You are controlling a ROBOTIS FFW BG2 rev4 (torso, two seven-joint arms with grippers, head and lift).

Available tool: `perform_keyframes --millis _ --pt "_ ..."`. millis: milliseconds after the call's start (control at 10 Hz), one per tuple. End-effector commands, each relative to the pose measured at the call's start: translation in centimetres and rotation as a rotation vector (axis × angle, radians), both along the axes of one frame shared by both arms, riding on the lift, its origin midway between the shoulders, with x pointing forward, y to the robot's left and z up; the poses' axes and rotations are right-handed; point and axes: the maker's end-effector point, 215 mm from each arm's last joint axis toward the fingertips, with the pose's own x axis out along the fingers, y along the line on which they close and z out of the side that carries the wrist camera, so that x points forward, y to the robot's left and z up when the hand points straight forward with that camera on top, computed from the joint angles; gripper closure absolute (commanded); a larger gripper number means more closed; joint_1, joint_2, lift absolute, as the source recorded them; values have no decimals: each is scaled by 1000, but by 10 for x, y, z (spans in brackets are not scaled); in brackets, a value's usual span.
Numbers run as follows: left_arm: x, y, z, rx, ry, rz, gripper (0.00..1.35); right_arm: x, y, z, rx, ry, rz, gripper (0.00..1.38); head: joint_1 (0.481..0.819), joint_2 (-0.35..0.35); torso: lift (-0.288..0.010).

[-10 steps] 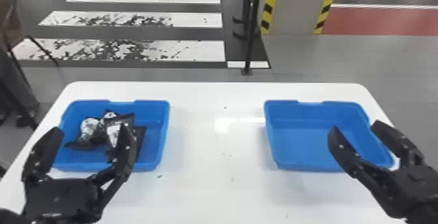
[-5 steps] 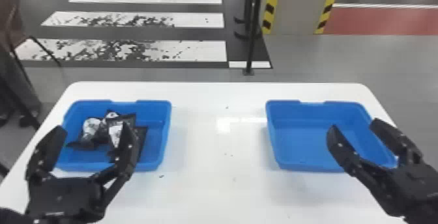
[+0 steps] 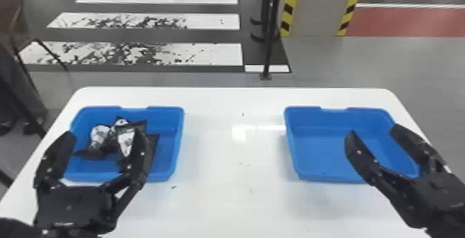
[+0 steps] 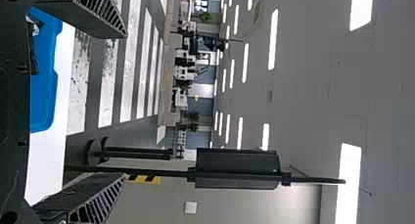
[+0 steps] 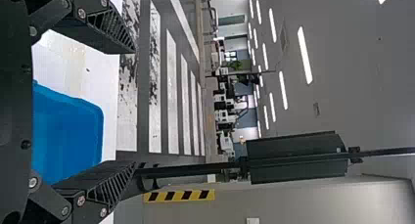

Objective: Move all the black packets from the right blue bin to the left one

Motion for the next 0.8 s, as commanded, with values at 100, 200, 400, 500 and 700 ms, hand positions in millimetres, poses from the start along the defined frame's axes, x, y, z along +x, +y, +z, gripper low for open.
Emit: perform_keyframes --millis 100,200,400,500,700 --pt "0 1 2 1 -8 2 12 1 1 2 -1 -9 2 237 695 -8 -140" --pt "0 1 2 -1 -8 2 12 1 2 3 0 -13 2 237 695 -8 -140" --pt "-1 2 0 -5 -5 2 12 1 0 5 0 -20 -4 237 695 -5 -140" --pt "-1 2 0 -5 -5 2 12 0 -1 3 4 -15 -7 237 695 -5 -140" --pt "-1 0 1 -6 -8 0 12 0 -2 7 6 -27 -12 237 695 -7 -140"
